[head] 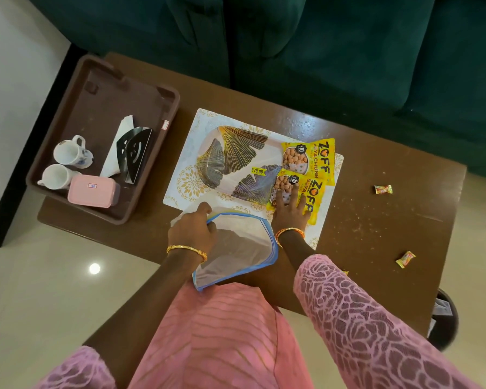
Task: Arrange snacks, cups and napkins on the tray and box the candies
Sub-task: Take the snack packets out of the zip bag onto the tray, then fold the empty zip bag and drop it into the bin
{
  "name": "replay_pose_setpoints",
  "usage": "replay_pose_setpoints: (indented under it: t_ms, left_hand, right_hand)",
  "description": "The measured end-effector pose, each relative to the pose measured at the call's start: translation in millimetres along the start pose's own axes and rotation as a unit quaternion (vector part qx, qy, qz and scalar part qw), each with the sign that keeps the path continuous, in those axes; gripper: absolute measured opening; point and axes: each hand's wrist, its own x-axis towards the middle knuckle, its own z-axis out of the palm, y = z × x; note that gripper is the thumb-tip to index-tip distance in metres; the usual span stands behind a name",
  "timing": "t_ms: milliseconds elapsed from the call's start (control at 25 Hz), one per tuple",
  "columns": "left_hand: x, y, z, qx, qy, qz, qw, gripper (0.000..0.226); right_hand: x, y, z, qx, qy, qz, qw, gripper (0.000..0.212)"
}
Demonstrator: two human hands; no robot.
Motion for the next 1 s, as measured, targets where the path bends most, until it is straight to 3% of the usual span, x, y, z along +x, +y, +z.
replay_pose_setpoints:
  t_ms: [80,160,280,360,440,520,760,880,1000]
  left_hand:
    - [-0.4,0.2,-0.9,-0.002,0.002,-0.001,1.0,0.028]
    - [-0.8,0.2,-2.9,-0.004,0.005,0.0,1.0,0.028]
    - [-2.9,-2.4,-8.6,-0.012,0.004,0.008,1.0,0.029]
    - [-4.8,-5.4,-14.3,-0.023,-0.015,0.029,0.999,0.03]
    - [-7.2,-10.3,-21.5,-0.039,-0.036,0.047,0.998,0.029]
    - [-8.2,-16.3,-29.4,-0.049,-0.052,0.059,0.996,0.028]
    - [-9.5,-29.7,-53.9,-0.135,-0.084,0.096,0.983,0.022]
    - [-7.9,-35.1,-68.0,-0.167,-0.096,0.114,0.975,0.02]
    - [-2.3,-43.5,-83.0,-0.172,-0.131,0.118,0.969,0.023]
  right_hand:
    - [-4.4,-3.0,-9.7,0.028,-0.004,0.003,1.0,0.065]
    - [-12.2,-5.2,-28.4,0.129,0.048,0.033,0.99,0.06]
    - [-37.7,3.1,-57.4,0.326,0.149,0.054,0.932,0.055]
    - [-66.3,12.0,-67.4,0.322,0.102,-0.022,0.941,0.068]
    - [-97.3,13.9,-68.0,0.236,0.004,-0.12,0.964,0.083]
    - [-115.2,10.9,-65.2,0.21,-0.065,-0.166,0.961,0.084]
    - [-137.9,-21.8,-68.9,0.197,-0.086,-0.245,0.945,0.086]
    - [-148.9,-39.5,-83.4,0.215,-0.028,-0.308,0.926,0.06]
    - [-157.1,-51.0,-104.5,0.29,0.024,-0.302,0.908,0.031]
